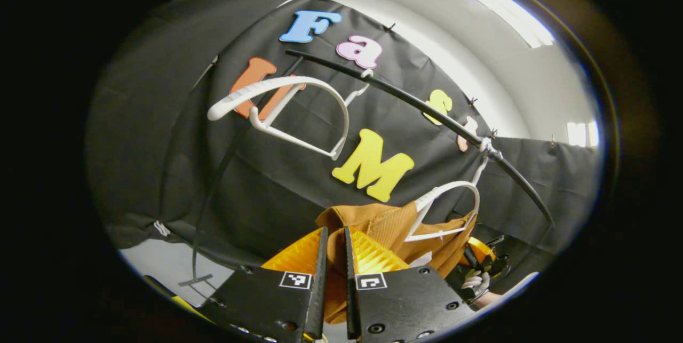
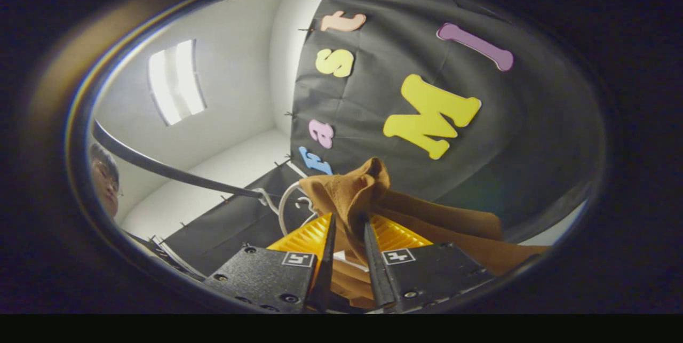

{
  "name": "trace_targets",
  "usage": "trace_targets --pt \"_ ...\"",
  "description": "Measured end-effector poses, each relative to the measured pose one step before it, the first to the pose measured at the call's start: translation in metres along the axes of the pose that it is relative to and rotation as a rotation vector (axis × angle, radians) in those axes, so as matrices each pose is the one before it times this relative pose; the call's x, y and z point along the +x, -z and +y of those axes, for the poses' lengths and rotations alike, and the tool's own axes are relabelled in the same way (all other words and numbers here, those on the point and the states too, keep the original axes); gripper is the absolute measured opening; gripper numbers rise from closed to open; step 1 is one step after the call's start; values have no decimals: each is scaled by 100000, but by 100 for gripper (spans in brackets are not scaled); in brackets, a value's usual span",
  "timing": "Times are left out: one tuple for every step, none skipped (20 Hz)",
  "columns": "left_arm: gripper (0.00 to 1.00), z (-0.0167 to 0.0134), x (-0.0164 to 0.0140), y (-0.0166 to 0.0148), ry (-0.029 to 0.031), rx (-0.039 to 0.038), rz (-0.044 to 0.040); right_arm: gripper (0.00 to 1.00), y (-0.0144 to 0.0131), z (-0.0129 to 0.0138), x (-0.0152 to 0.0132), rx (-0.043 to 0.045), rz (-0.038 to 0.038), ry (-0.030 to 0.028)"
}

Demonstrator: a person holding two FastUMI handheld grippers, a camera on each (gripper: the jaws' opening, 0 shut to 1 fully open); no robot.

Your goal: Grasp the clothes on the hanger with both hands and then place them into the laundry hamper below.

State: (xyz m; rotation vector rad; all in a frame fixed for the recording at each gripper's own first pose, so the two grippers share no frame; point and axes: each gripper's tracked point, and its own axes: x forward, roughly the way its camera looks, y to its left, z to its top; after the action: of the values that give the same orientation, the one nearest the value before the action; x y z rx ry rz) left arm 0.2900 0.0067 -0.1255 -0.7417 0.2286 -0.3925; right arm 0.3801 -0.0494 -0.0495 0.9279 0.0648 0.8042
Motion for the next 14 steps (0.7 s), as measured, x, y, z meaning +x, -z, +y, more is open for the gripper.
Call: trace_targets --pt "16 126 -165 -310 668 -1900 -1892 21 -249 -1361 539 -813 -75 4871" --pt "16 -466 99 -411 1808 -1182 -1543 25 -303 -1108 556 824 -907 5049" --pt "16 -240 -80 -132 1769 -193 -824 20 -365 -274 -56 1728 -1631 1916" --pt "16 176 64 87 341 1157 433 14 -129 -50 128 1373 -1272 26" --pt "5 1013 -259 -105 -4953 3126 -528 5 261 353 -109 1415 364 -889" --pt "0 -59 -540 21 -2072 3722 -394 4 131 381 146 771 725 -1146" --pt "6 26 289 463 -1672 3507 1455 4 -403 -43 397 305 -1299 -123" --pt "6 35 260 256 -1242 3808 893 4 -600 -238 212 333 -1743 528" --pt "6 9 32 -327 -544 3238 -13 2 -874 -288 -84 854 -2647 1066" --pt "0 -156 221 -263 -416 2596 -83 3 -816 -331 -124 -184 -2631 1502" --pt "5 381 337 -276 -3356 3182 35 3 -824 -441 -121 -2303 -3169 2786" --pt "0 -11 398 -390 -1497 2220 -16 2 -811 -401 111 -4074 -2515 3349" --pt "5 353 337 -73 -1718 1180 1318 3 -804 -35 199 -3918 -2476 1906" --pt "0 -325 78 -293 -1088 811 -1137 3 -664 439 162 -262 -1695 -342"
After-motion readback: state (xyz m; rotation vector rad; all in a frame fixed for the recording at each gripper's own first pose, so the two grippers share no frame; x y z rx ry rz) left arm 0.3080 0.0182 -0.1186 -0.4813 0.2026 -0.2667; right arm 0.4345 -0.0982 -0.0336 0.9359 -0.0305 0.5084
